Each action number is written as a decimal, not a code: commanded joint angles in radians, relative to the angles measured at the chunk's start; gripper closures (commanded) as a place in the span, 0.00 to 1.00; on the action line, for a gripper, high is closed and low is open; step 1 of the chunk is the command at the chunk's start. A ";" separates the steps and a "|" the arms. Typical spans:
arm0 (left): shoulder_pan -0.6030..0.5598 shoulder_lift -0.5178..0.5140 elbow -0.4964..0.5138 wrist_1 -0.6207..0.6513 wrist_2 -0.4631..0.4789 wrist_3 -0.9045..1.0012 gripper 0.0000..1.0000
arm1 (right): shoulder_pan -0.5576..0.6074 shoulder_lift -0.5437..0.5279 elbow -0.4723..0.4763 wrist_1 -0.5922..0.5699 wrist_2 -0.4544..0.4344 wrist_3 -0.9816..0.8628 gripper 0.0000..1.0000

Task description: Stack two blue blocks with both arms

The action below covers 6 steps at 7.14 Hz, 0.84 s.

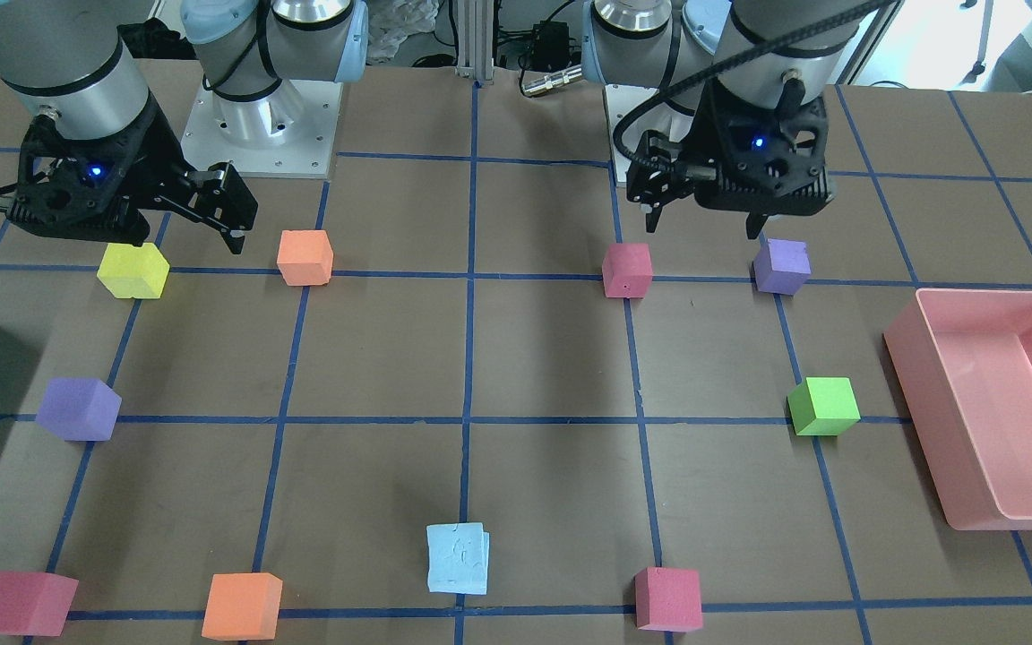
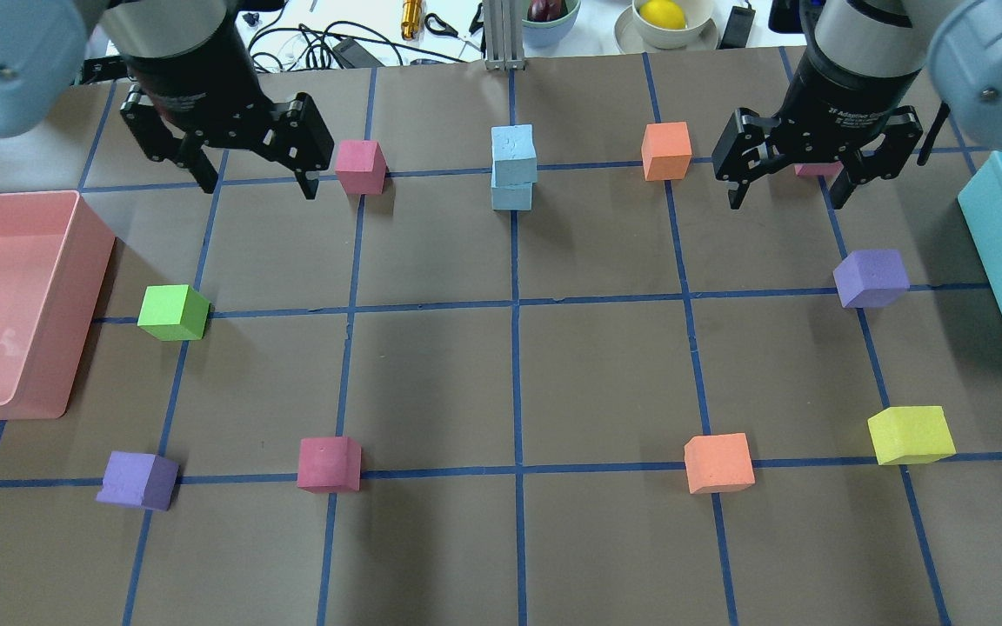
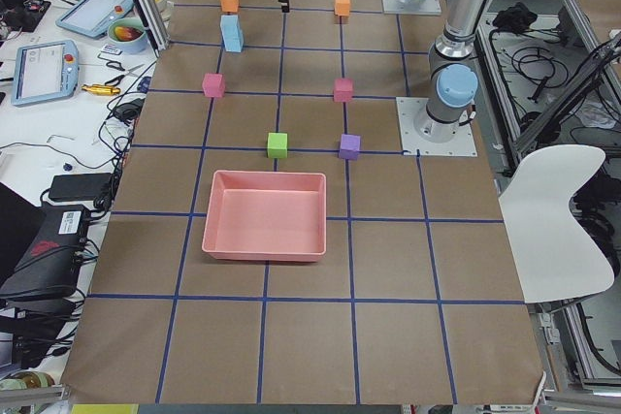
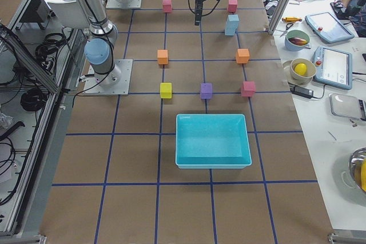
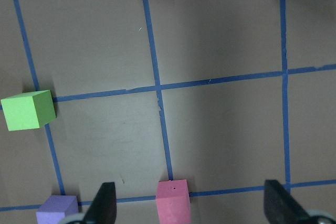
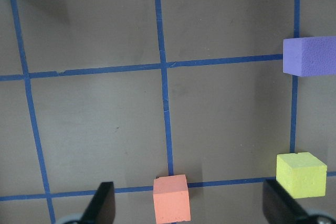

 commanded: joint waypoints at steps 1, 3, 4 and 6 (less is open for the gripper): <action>0.027 0.092 -0.187 0.229 -0.007 0.019 0.00 | 0.001 0.000 0.000 0.000 0.000 -0.002 0.00; 0.035 0.106 -0.201 0.261 -0.048 0.017 0.00 | -0.001 0.000 0.000 0.000 0.000 -0.002 0.00; 0.048 0.106 -0.179 0.254 -0.048 0.024 0.00 | 0.001 0.000 0.000 0.000 0.000 -0.002 0.00; 0.079 0.100 -0.151 0.247 -0.052 0.027 0.00 | -0.001 0.000 0.000 0.000 0.000 -0.008 0.00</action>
